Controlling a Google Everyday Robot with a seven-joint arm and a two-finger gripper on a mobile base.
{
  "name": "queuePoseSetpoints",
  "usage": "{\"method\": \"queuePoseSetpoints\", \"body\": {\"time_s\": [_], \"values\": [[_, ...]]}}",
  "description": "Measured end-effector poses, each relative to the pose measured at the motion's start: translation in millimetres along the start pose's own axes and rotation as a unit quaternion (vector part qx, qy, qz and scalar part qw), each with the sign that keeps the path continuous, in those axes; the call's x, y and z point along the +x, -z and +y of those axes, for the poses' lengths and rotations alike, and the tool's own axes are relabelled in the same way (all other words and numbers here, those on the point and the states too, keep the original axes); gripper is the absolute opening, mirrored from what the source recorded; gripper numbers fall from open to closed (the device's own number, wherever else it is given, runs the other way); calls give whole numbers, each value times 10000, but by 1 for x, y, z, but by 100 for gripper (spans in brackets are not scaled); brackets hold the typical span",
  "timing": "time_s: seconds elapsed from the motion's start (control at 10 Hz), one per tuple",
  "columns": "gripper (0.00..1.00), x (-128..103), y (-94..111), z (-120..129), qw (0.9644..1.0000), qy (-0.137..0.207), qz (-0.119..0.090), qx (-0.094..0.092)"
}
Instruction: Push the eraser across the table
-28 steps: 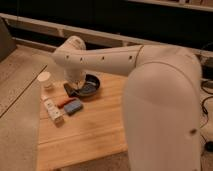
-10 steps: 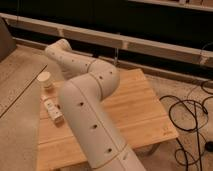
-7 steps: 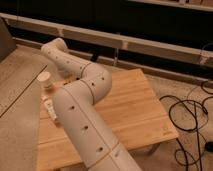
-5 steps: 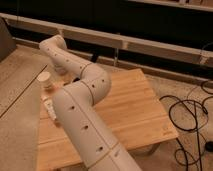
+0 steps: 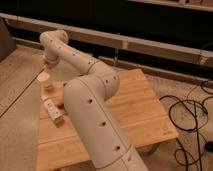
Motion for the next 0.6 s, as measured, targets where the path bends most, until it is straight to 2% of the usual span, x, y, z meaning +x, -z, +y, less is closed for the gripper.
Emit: {"method": "queuePoseSetpoints", "body": {"time_s": [0.2,0.4,0.6], "values": [[12,6,-4,1,9999,-34,108,-41],[12,30,-27,6,9974,-305,635,-126],[12,53,-38,-3,9914,-732,1084,-51]]}}
